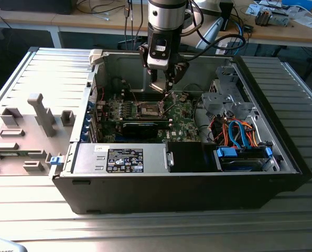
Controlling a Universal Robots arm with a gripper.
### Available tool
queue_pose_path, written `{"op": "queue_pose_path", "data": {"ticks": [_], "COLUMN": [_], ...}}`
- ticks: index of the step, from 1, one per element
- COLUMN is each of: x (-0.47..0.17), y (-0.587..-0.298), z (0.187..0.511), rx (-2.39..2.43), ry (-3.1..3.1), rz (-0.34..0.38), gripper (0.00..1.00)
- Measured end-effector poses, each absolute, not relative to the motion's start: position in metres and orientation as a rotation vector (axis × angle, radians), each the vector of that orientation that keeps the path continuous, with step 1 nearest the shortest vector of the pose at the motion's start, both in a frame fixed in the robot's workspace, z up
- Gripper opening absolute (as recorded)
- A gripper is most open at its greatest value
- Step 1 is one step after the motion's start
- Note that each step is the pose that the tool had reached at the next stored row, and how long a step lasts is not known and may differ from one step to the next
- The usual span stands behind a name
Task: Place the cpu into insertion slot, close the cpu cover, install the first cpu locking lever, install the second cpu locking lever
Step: 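Place the cpu into insertion slot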
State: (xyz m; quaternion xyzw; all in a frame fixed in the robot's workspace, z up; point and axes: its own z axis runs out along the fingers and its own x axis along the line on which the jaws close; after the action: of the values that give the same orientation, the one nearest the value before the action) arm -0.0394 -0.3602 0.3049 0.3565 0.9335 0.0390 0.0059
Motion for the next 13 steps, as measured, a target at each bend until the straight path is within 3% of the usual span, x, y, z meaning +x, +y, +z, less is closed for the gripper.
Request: {"op": "queue_pose_path", "data": {"ticks": [13], "x": [-0.0394], "y": [-0.3602], "z": [0.3049], "rx": [1.130], "ry": [2.916], "rz": [0.122], "gripper": [0.55]}}
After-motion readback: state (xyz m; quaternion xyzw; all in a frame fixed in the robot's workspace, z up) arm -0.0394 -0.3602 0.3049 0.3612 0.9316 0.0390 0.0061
